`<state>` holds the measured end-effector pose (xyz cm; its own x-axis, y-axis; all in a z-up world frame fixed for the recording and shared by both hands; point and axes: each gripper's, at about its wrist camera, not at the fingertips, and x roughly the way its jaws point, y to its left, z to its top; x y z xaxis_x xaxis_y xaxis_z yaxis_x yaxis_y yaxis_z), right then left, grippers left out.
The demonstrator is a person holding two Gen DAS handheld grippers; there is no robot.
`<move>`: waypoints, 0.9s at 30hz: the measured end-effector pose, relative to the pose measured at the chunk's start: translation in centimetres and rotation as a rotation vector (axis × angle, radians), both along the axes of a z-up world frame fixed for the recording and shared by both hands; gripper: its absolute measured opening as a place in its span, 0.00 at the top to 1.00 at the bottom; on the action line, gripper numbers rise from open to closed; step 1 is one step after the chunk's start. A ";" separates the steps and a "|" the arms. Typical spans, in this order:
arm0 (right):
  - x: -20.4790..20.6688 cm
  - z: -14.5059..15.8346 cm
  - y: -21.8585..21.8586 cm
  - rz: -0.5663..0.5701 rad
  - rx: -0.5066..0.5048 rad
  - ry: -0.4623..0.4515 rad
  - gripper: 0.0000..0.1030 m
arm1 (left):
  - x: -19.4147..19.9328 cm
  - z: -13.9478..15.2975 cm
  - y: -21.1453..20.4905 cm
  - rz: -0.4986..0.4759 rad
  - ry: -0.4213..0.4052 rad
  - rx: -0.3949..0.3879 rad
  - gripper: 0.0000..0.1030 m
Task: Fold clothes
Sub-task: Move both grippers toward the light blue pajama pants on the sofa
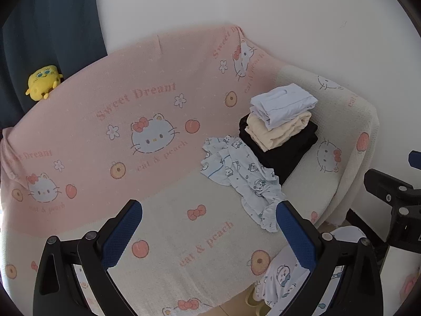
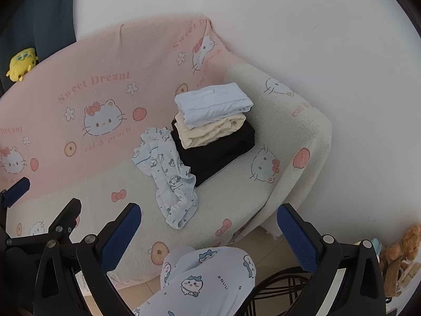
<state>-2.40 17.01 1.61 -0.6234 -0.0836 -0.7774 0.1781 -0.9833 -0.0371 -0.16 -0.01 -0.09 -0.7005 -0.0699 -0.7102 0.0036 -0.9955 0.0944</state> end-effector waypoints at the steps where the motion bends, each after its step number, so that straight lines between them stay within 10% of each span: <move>1: 0.0 0.0 0.0 0.001 0.001 0.001 0.00 | -0.1 0.0 0.0 -0.004 -0.006 0.007 0.00; 27: -8.5 -10.0 -1.1 0.003 -0.223 -0.379 0.00 | -8.8 -9.3 -2.2 -0.016 -0.239 0.075 0.00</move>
<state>-10.90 15.93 -8.36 -0.2975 -0.2765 -0.9138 0.1407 -0.9594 0.2445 -8.91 -2.20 -9.44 -0.5124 -0.0015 -0.8588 -0.0255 -0.9995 0.0169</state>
